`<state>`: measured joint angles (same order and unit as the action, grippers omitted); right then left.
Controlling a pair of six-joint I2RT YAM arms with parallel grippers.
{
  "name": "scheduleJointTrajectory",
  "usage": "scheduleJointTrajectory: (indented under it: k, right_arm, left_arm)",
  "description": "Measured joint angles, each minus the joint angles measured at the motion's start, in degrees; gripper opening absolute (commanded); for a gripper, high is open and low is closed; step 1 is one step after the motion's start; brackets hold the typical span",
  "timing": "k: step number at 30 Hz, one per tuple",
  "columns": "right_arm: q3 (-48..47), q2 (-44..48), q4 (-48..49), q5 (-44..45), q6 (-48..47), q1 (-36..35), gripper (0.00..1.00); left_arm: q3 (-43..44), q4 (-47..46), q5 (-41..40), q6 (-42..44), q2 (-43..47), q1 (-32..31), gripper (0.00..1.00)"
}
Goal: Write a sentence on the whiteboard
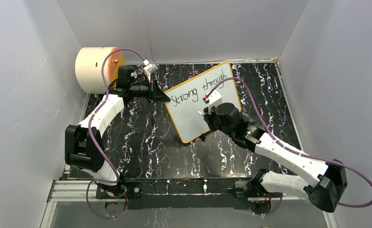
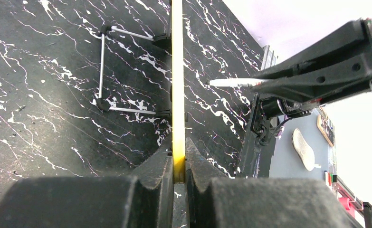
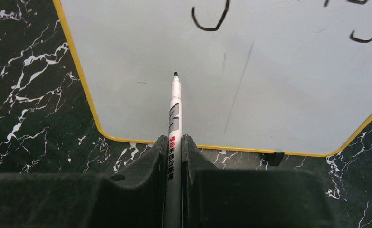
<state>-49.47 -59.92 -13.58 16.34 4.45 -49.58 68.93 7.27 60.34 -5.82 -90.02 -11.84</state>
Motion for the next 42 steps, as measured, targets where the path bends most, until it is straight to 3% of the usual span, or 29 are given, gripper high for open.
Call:
scheduleJointTrajectory:
  k: [8,14,42]
  right_arm:
    - [0.0,-3.6,0.0,8.0,2.8,-8.9,0.0]
    - [0.0,-6.3,0.4,11.4,3.6,-11.6,0.0]
    - [0.2,-11.3,7.0,14.9,4.3,-12.5,0.0]
  left_arm:
    - [-0.2,-0.8,-0.1,-0.7,0.1,0.0,0.0]
    - [-0.8,-1.3,-0.8,-1.3,0.6,0.0,0.0]
    - [-1.0,-2.1,-1.2,-2.1,0.8,-0.3,0.0]
